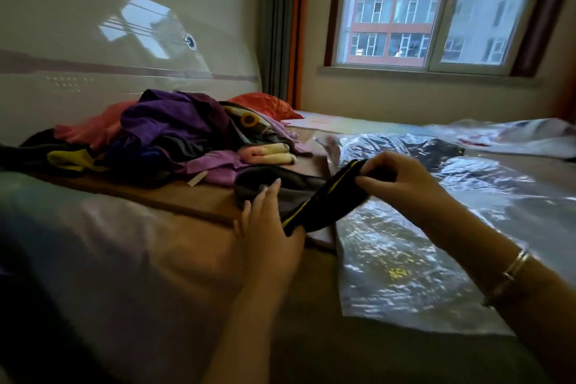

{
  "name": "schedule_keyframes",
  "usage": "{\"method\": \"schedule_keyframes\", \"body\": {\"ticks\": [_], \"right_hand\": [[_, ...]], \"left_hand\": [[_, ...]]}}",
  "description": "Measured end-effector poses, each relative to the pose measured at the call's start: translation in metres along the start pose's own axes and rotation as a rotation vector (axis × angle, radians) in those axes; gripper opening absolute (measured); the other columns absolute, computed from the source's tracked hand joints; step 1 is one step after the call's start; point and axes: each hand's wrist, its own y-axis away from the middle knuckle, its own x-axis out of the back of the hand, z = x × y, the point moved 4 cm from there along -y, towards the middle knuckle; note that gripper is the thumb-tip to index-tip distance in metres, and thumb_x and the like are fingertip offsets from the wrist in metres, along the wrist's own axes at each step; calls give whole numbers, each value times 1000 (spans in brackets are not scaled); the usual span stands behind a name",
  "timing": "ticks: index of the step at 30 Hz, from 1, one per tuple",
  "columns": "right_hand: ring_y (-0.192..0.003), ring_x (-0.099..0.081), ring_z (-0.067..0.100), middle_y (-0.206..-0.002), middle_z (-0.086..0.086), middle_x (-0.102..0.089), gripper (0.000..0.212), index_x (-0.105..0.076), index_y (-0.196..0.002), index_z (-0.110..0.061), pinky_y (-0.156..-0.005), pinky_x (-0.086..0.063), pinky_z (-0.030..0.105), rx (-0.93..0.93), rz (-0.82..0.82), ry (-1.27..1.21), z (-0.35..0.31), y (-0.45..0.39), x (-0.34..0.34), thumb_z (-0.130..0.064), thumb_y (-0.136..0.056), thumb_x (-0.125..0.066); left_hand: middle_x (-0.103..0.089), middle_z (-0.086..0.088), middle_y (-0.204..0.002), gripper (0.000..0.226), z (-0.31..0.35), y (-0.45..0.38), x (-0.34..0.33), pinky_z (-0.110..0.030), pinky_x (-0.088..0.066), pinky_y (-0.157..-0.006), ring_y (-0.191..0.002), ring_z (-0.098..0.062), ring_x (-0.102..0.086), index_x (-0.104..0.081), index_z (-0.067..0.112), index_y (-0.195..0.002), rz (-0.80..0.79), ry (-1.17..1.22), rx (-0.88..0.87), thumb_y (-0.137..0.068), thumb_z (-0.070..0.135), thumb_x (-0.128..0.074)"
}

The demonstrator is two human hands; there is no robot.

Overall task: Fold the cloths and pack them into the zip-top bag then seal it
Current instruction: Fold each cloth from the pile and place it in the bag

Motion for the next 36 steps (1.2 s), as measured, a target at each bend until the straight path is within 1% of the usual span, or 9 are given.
{"method": "schedule_keyframes", "body": {"ticks": [5,7,9,12,18,22,26,30,36], "right_hand": [[-90,-62,24,-96,16,-63,31,-55,-96,-15,-83,-54,32,-125,157,-274,23,52,42,14,-84,-54],[-95,-63,27,-102,18,-63,37,-52,-110,-11,-83,-56,34,-192,217,-391,34,57,52,15,-85,-53],[-94,-64,26,-101,17,-63,34,-53,-116,-6,-77,-58,27,-222,246,-464,40,57,59,13,-87,-51],[-77,-62,17,-81,9,-64,25,-63,-93,-3,-64,-51,19,-201,190,-516,43,61,60,10,-90,-42],[-57,-43,12,-61,3,-48,34,-59,-61,-12,-56,-33,25,-212,119,-296,43,66,65,1,-85,-39],[-65,-53,14,-67,-1,-58,45,-63,-66,-18,-62,-41,27,-154,48,356,46,73,63,-49,-88,-39],[-93,-59,5,-96,-15,-65,75,-63,-96,-33,-90,-47,38,-38,-191,474,47,82,47,-91,-68,-25],[-121,-46,2,-132,-16,-50,73,-45,-127,-41,-102,-39,27,-3,-314,390,43,83,41,-76,-63,-53],[-118,-44,15,-127,-5,-47,35,-52,-123,-36,-98,-41,35,276,-166,668,49,82,44,-26,-91,-59]], "left_hand": [[-67,2,-117,28,19,21,-10,-50,-32,-107,-128,-24,-47,-70,31,-105,-10,-13,-130,-79,22,-67],[-70,7,-107,23,24,27,-9,-52,-38,-103,-121,-21,-54,-72,38,-95,-20,95,-189,-76,48,-64],[-70,17,-97,45,28,32,-12,-48,-45,-95,-106,-8,-60,-70,44,-87,-109,179,-225,-71,79,-47],[-70,16,-90,68,26,35,-16,-42,-50,-84,-89,0,-62,-72,35,-89,-119,162,-216,-75,85,-29],[-56,12,-123,77,29,40,-28,-37,-39,-98,-112,-16,-50,-53,36,-126,-132,-234,-190,-68,85,-41],[-58,7,-116,46,35,41,-39,-32,-35,-89,-105,-17,-52,-57,30,-118,-50,-269,-215,-80,54,-60],[-63,4,-101,32,39,37,-43,-34,-41,-83,-96,-18,-58,-60,25,-108,26,-222,-243,-85,48,-57],[-67,4,-97,34,36,30,-45,-36,-43,-84,-91,-19,-62,-60,25,-110,50,-212,-248,-91,50,-47],[-69,0,-100,28,39,32,-39,-35,-43,-86,-92,-23,-64,-58,23,-117,87,-165,-286,-94,35,-51]]}}
